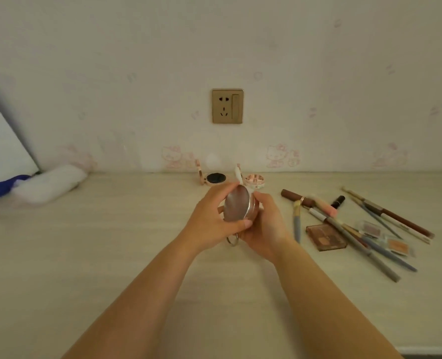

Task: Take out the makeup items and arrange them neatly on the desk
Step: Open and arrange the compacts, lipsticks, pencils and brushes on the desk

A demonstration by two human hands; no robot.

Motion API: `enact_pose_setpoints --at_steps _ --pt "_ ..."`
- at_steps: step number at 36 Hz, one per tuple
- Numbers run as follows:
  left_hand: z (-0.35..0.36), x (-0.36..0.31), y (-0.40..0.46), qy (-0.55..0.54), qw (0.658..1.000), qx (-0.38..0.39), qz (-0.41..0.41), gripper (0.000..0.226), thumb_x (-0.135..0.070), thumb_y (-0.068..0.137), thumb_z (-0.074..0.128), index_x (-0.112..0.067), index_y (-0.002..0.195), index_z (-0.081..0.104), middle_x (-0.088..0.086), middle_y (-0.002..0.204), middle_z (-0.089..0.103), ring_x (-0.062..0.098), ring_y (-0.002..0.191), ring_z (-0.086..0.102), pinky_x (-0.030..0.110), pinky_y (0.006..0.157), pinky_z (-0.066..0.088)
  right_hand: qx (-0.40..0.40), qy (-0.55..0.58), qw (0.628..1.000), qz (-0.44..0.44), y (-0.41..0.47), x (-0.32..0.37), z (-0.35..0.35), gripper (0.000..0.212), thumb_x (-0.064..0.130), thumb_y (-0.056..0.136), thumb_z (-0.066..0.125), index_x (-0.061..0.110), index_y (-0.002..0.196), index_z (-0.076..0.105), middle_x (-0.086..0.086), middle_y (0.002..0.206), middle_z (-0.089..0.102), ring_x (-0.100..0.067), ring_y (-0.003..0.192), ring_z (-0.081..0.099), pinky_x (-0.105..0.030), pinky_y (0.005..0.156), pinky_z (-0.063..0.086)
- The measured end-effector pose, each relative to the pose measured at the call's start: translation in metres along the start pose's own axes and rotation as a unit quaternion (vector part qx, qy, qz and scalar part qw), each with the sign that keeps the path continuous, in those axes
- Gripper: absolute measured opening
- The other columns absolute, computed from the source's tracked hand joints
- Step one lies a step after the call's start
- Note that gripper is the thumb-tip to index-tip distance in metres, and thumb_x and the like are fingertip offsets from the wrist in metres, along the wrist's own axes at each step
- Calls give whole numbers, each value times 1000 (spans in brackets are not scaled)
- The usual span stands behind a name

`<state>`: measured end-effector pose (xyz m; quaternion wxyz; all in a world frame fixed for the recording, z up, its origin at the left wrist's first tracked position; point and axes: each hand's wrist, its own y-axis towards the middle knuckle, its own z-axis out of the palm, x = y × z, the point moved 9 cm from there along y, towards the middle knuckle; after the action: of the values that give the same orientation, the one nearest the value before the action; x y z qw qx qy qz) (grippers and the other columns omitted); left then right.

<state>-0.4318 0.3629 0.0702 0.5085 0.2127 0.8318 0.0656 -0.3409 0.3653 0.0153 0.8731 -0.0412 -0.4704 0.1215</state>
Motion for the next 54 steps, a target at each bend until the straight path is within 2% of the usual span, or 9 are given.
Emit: enact_pose_setpoints --at_steps 5,12,17,24,28,35,40,48,54 --pt "6 19 -3 59 998 0 -26 85 -34 64 82 -36 138 40 -10 132 47 5 122 45 32 104 43 14 79 997 13 5 -15 4 47 35 91 35 0 102 64 -17 93 70 -26 81 69 -34 74 54" --pt "10 27 -2 38 998 -25 -44 82 -39 63 82 -40 135 43 -10 129 50 6 120 48 34 102 45 12 77 997 23 9 -18 -1 52 38 92 32 -1 99 65 -18 94 68 -26 79 70 -35 79 52" --pt "15 26 -3 37 998 -24 -50 81 -39 61 83 -41 133 45 -13 127 50 3 119 47 30 102 43 -9 91 995 32 11 -19 -8 50 38 87 33 2 97 65 -16 92 68 -26 78 69 -29 66 57" --pt "17 21 -5 53 997 -21 -53 83 -37 61 85 -37 134 47 -13 125 49 -1 111 45 13 90 35 -31 114 992 48 15 -22 -16 45 35 76 38 5 100 61 -16 97 63 -29 89 62 -34 79 49" --pt "15 23 -7 29 997 -29 -64 81 -32 62 85 -33 134 49 -13 123 50 -3 109 45 2 82 31 -27 132 990 41 15 -24 -14 47 36 84 32 3 100 62 -17 96 63 -30 90 61 -36 81 49" --pt "17 22 -8 22 997 -36 -66 80 -31 62 85 -30 134 49 -12 125 50 -2 113 45 12 92 31 -29 147 988 46 14 -27 -15 47 34 81 34 3 104 60 -18 101 61 -30 93 60 -36 82 49" --pt "13 25 -9 -30 995 -64 -77 76 -26 65 84 -31 133 50 -15 121 49 -1 116 45 6 88 32 -28 138 988 56 13 -29 -13 52 35 69 36 8 109 56 -20 113 51 -34 96 54 -35 71 41" --pt "9 31 -9 -122 985 -95 -78 76 -34 62 79 -38 132 48 -22 123 49 5 121 50 33 103 44 10 142 990 19 14 -23 -9 43 28 77 29 3 97 58 -19 94 62 -31 71 60 -28 53 42" --pt "5 37 -11 -163 978 -99 -80 65 -23 77 75 -41 133 45 -20 132 48 2 125 46 24 104 38 -36 90 995 -15 15 -19 -14 43 26 91 24 1 95 59 -20 87 66 -31 71 62 -31 53 47"
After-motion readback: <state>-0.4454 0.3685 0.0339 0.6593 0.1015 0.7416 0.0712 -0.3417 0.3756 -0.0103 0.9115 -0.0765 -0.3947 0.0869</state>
